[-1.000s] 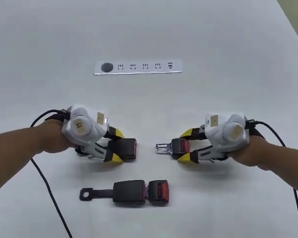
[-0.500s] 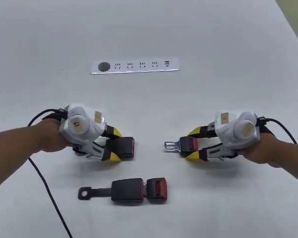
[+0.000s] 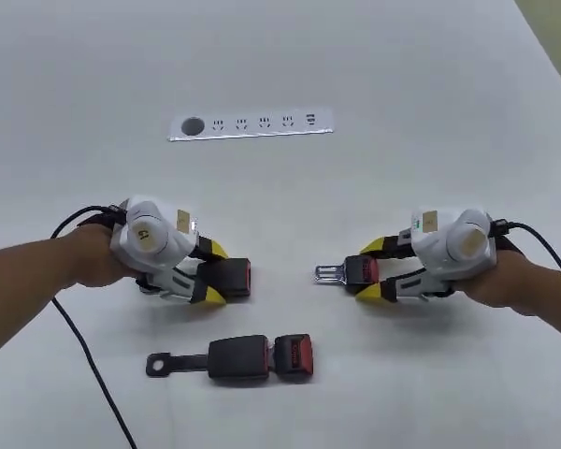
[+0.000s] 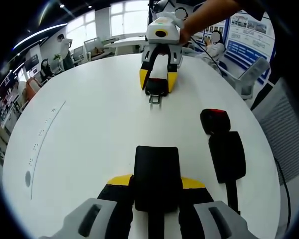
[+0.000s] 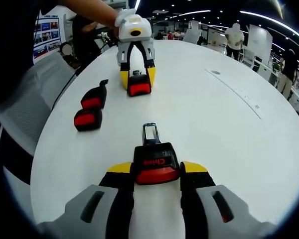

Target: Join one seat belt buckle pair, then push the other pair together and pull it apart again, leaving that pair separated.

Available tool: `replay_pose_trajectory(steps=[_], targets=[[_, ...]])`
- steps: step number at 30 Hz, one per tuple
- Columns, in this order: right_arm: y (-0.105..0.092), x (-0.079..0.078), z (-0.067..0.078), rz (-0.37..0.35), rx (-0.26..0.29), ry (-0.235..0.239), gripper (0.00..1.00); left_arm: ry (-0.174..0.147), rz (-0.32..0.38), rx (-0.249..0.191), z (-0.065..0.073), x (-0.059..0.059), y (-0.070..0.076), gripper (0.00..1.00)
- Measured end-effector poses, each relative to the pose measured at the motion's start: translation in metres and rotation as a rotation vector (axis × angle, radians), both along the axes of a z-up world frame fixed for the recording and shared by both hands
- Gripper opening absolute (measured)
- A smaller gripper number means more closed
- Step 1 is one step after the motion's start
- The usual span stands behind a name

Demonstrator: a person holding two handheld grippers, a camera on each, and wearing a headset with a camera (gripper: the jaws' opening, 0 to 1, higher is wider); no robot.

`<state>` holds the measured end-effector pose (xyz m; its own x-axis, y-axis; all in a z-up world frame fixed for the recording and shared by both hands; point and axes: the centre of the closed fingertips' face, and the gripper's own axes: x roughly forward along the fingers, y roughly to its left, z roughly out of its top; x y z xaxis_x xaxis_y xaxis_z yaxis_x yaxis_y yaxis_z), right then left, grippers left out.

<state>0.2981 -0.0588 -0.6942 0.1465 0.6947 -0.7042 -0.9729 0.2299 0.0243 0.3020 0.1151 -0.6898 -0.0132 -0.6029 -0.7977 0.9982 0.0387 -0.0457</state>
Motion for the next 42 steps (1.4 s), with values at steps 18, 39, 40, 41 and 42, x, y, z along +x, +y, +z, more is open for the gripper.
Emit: replay_pose_trajectory(steps=[18, 39, 40, 41, 42], targets=[[-0.001, 0.004, 0.001, -0.090, -0.020, 0.011, 0.50, 0.041, 0.048, 0.031, 0.005, -0.008, -0.004, 0.48], [-0.009, 0.025, 0.046, -0.604, 0.174, -0.130, 0.82, 0.000, 0.452, -0.100, 0.038, 0.012, 0.023, 0.95], [-0.009, 0.026, 0.047, -0.611, 0.171, -0.137, 0.83, -0.006, 0.467, -0.104, 0.040, 0.012, 0.026, 0.96], [-0.009, 0.026, 0.051, -0.623, 0.177, -0.151, 0.83, -0.013, 0.484, -0.109, 0.041, 0.012, 0.028, 0.97], [-0.007, 0.023, 0.055, -0.634, 0.183, -0.157, 0.84, -0.018, 0.499, -0.116, 0.042, 0.012, 0.030, 0.98]])
